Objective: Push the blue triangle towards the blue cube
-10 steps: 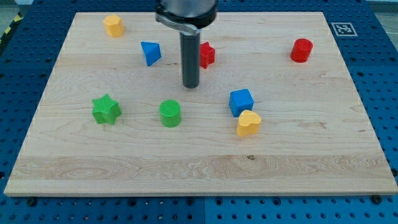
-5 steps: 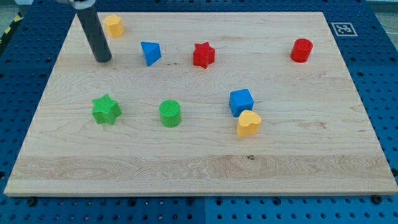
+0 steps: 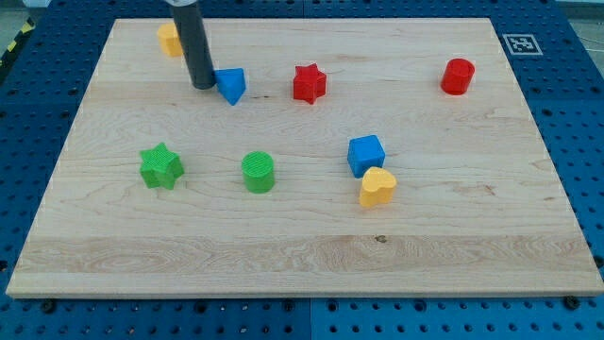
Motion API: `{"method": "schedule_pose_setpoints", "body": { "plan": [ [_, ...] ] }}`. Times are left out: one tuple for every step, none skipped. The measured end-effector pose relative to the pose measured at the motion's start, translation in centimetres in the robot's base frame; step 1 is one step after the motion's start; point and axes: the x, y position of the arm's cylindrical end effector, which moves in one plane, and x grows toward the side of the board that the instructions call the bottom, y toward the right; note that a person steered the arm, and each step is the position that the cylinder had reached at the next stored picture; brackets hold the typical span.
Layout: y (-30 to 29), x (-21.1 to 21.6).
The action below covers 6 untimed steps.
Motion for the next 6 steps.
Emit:
{"method": "schedule_pose_setpoints", "body": {
  "plan": [
    [0.9, -0.3],
    [1.0, -0.5],
    [3.3, -0.6],
    [5.7, 1.0],
    [6.8, 2.8],
    [7.2, 3.1]
  ]
}}
